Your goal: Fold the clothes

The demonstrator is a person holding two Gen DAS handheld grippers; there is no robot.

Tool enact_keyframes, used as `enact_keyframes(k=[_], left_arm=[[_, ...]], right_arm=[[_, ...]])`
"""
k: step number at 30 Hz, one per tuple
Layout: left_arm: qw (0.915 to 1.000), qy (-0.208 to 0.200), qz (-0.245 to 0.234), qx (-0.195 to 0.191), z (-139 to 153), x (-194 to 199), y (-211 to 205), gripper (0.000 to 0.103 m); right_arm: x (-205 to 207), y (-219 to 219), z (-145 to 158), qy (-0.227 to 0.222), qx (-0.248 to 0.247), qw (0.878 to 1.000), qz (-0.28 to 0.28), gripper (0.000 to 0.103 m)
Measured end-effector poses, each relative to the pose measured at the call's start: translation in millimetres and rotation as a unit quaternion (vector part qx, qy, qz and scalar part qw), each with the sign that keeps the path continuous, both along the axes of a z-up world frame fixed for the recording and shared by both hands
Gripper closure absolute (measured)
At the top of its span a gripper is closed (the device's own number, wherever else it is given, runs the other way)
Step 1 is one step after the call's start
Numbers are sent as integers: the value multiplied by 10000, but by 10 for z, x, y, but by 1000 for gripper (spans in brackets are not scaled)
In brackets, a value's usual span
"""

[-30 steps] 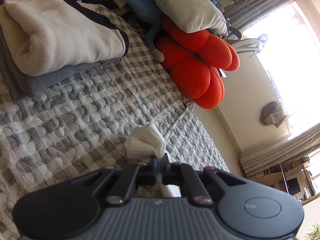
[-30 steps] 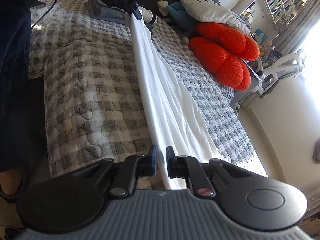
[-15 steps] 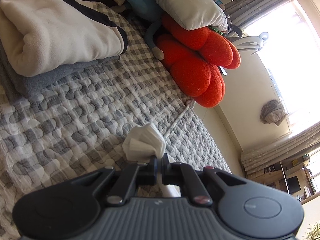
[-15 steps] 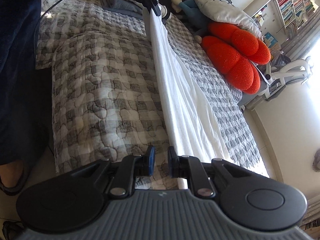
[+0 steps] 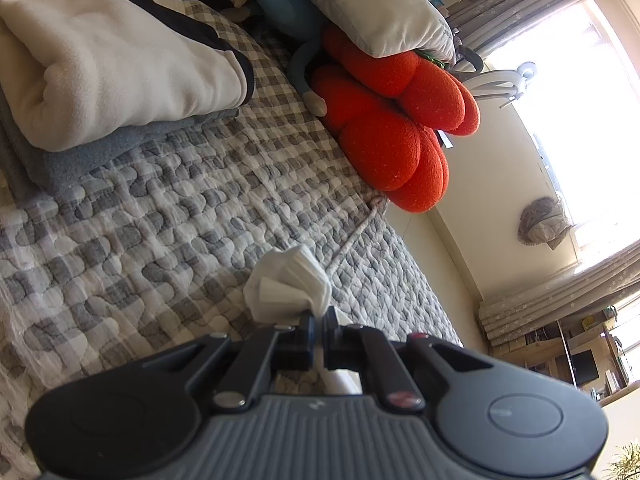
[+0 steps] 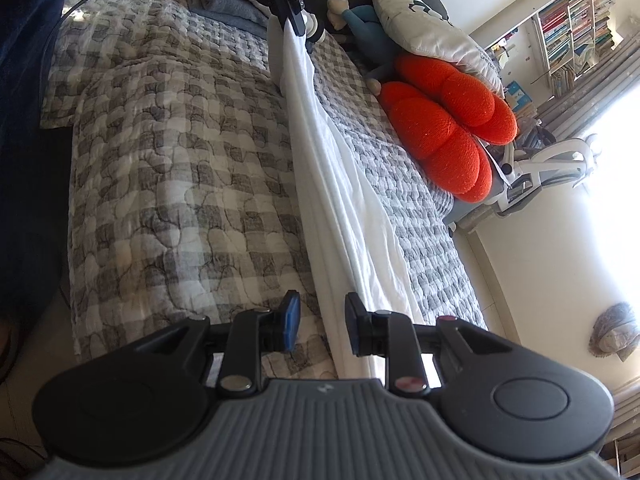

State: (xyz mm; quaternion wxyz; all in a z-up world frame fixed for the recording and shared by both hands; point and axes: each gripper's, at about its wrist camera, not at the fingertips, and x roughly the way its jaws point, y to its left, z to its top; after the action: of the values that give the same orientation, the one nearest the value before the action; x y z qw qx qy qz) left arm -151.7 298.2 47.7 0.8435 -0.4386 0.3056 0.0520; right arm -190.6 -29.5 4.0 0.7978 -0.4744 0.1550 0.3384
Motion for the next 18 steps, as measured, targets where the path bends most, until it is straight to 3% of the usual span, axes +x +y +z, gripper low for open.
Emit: enact_keyframes(k=[13,18], left_arm=[[10000,16,-10,-2,0,0,2,99],[10000,36,-8,-7,-9,4,10,99]], right_arm=[[7,25,-12,-27,-106,9999,47,77],[-70,57,46,219,44,9995,240,77]])
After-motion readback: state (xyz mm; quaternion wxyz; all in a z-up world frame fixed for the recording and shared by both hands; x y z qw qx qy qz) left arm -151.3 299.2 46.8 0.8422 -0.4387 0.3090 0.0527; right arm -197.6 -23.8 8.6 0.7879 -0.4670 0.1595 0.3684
